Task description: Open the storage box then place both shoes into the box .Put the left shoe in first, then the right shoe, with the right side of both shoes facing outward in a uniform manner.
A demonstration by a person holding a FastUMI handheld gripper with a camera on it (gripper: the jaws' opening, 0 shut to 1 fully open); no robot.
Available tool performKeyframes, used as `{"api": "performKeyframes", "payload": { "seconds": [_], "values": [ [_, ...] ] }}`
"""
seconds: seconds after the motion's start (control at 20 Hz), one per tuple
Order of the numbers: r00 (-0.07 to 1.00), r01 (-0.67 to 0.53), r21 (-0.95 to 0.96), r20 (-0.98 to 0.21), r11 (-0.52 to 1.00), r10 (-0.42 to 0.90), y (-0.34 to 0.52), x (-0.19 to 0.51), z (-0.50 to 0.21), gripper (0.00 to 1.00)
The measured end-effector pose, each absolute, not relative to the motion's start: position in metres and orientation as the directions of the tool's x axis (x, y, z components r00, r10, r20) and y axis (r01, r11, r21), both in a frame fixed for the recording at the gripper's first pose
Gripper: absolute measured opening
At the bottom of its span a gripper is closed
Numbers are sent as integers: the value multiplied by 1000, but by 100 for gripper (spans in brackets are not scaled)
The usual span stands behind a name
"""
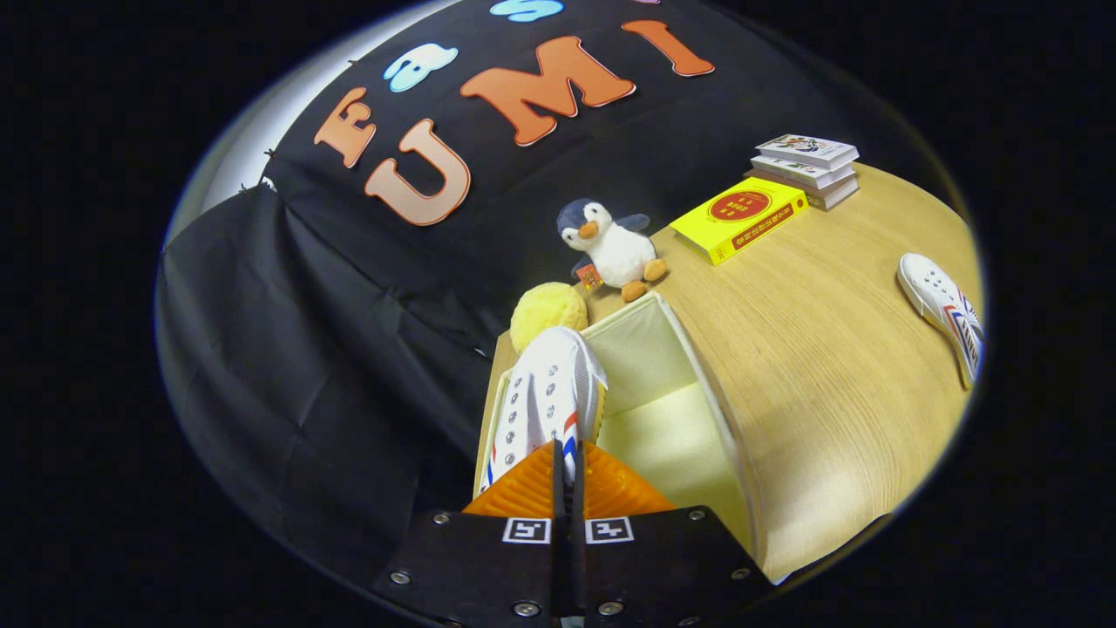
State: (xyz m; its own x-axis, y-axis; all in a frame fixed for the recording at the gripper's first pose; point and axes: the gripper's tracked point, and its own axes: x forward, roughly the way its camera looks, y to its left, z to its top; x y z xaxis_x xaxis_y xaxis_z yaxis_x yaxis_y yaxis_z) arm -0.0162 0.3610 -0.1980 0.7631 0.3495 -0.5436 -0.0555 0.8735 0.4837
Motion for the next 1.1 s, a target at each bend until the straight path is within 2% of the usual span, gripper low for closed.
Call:
{"api": "performKeyframes", "payload": {
  "seconds": [0.15,0.3,0.35,0.4,0.5,0.55,0.65,0.75,0.9,1.1],
  "values": [
    [754,-59,448,-566,892,334,374,-14,-210,0],
    [698,-89,460,-604,883,385,387,-25,-220,4],
    [709,-100,481,-580,871,402,390,-20,-210,11],
    [722,-109,496,-556,862,412,387,-20,-199,13],
    [739,-139,481,-531,865,414,378,-19,-178,43],
    [756,-154,459,-516,875,403,368,-17,-167,65],
    [794,-177,420,-474,890,382,347,-13,-143,85],
    [817,-189,403,-442,895,371,323,-12,-125,95],
    [852,-174,368,-409,913,327,272,-7,-105,98],
    [883,-89,310,-416,947,219,189,-2,-104,99]
  ]
}}
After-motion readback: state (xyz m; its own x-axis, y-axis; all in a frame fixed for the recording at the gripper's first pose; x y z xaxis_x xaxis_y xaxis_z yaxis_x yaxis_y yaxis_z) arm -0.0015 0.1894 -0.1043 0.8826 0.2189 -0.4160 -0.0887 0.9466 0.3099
